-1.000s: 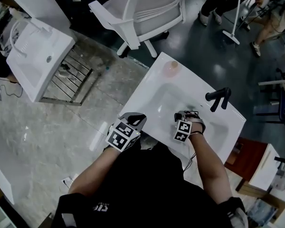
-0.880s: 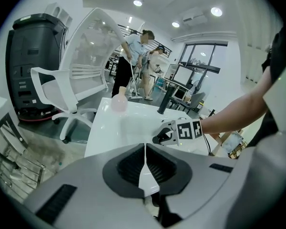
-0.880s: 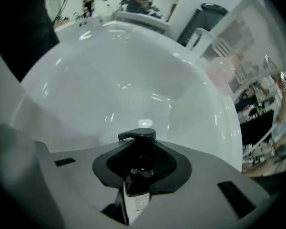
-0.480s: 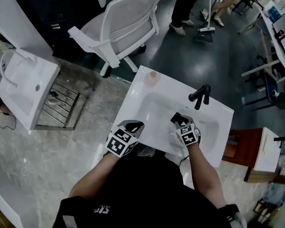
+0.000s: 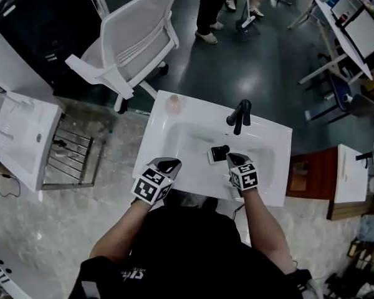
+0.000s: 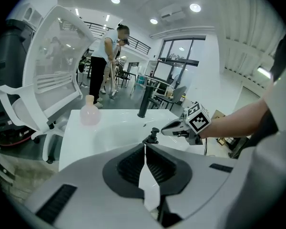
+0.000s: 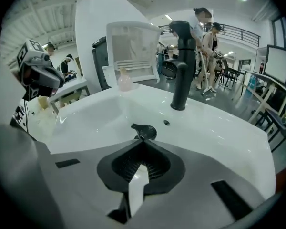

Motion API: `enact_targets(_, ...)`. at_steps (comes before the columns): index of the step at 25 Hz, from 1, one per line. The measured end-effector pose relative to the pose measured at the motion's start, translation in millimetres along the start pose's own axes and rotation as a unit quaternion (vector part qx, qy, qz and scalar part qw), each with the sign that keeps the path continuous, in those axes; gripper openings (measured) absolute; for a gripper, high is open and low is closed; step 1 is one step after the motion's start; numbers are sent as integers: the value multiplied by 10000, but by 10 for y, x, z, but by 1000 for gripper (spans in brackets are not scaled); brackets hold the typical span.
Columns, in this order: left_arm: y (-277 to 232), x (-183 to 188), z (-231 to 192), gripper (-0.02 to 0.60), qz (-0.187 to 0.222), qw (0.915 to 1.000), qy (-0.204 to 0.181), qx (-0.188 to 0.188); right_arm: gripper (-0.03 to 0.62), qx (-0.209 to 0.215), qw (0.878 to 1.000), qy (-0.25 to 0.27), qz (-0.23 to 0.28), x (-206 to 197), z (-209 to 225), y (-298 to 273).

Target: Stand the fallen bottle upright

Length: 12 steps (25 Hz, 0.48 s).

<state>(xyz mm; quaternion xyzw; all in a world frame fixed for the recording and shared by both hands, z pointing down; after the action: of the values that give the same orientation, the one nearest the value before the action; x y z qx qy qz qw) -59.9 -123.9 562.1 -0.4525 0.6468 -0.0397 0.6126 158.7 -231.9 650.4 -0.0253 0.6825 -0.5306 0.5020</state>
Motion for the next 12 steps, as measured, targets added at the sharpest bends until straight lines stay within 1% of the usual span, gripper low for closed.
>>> enact_targets(2,-104,75,79,25,0,10000,54,-16,19,68,9999,-136,-55,-51,53,2)
enact_targets(5,-247,194,229,25,-42,10000,16,-69,132,202,9996,-153,-79,-22,104,-106)
enact_targets(8,-332,208,389,25,-170,9998,-16,-90,189,282,9993,-117,-214,-28,115,-294)
enact_targets(10,-350,208,448,25,-207,9998,45,-49,195,351,9990,-124,-235,-28,122,-410)
enact_targets(12,-355,221,441,25,-215,9997,112,45,184,462,9987,-133,-164,11,122,-512)
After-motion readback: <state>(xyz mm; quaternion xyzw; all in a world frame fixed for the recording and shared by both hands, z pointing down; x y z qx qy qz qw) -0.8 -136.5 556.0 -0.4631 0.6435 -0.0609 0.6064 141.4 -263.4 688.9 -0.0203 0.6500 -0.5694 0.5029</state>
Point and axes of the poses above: the fingertips, and each gripper's own axes: y backward along the fingers, z to its right, x out of its top, the point moved 4 cm from there along y, backward along the fingers, and after that the axes turned 4 degrees about -y, right-handed, at the moved point
